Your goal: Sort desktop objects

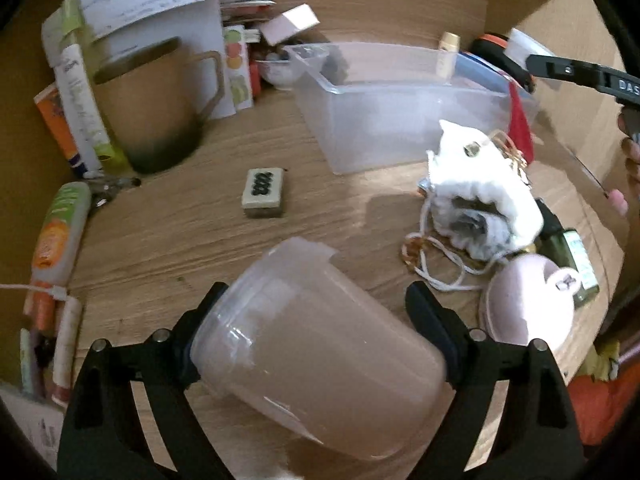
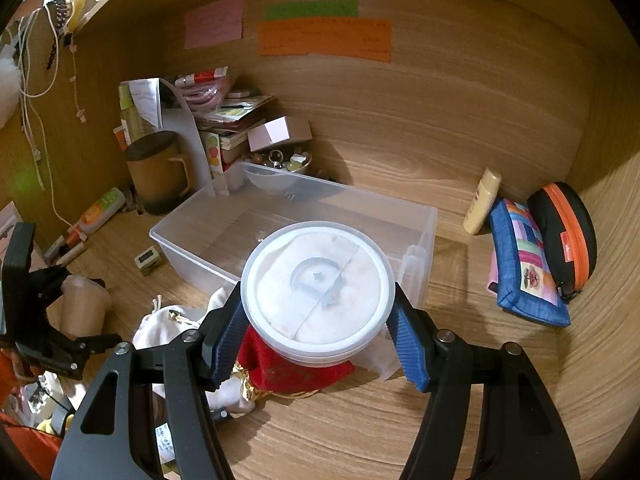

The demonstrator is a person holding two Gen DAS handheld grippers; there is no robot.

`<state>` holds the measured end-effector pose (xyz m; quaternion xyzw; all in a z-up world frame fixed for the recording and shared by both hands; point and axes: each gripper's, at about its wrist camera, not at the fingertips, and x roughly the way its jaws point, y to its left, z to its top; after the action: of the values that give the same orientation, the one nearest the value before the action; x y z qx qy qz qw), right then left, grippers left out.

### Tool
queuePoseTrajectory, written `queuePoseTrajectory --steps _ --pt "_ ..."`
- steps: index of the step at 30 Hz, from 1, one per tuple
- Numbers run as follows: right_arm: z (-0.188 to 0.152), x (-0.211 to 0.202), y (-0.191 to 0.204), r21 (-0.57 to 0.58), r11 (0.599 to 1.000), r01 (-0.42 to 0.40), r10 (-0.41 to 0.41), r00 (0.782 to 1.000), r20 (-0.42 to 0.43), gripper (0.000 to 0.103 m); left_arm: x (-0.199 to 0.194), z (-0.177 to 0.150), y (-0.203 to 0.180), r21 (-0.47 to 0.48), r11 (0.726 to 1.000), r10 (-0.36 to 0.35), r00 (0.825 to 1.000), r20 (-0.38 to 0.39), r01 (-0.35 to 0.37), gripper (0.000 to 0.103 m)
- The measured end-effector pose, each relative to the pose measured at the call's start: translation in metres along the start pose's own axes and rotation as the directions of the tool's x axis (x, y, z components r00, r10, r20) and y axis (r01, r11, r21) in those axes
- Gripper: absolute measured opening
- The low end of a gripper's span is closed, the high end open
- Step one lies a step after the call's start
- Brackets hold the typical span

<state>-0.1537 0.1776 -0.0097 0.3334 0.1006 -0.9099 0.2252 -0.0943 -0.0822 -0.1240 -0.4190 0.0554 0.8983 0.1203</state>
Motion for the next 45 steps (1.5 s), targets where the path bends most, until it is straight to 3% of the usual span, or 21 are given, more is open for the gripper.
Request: queuePoseTrajectory --steps 7,13,17,24,30,38,45 --pt "0.012 -0.004 0.0 -0.012 1.0 -0.001 0.001 1.0 0.026 0.062 -0.026 0.023 0.007 -0.06 0.998 0.003 0.994 0.108 0.003 0.088" --pt "0.023 -0.003 -0.004 -0.005 1.0 -0.013 0.013 0.999 0.045 0.062 -0.051 0.07 0.009 -0.062 0.998 -0.015 0.978 0.209 0.029 0.088" --pt "0.031 0.005 -0.008 -0.006 1.0 -0.012 0.013 0.999 0.042 0.062 -0.05 0.105 0.004 -0.057 0.998 -0.026 0.973 0.229 0.04 0.088" --pt "0.037 0.036 -0.023 0.002 1.0 -0.017 0.017 1.0 -0.025 0.062 -0.023 0.148 -0.006 -0.037 0.997 -0.064 0.98 0.189 0.072 0.088" --pt "0.037 0.068 -0.038 0.008 1.0 -0.028 0.029 0.994 -0.107 0.062 0.017 0.175 -0.023 0.015 0.997 -0.072 0.992 0.107 0.071 0.088" --pt "0.036 0.107 -0.045 -0.022 0.999 -0.033 0.028 0.981 -0.192 0.062 0.064 0.196 -0.036 0.07 0.994 -0.08 0.997 0.014 0.079 0.088" --pt "0.037 0.125 -0.032 -0.131 0.991 -0.024 -0.009 0.97 -0.244 0.062 0.096 0.201 -0.044 0.121 0.989 -0.082 0.996 -0.046 0.087 0.088"
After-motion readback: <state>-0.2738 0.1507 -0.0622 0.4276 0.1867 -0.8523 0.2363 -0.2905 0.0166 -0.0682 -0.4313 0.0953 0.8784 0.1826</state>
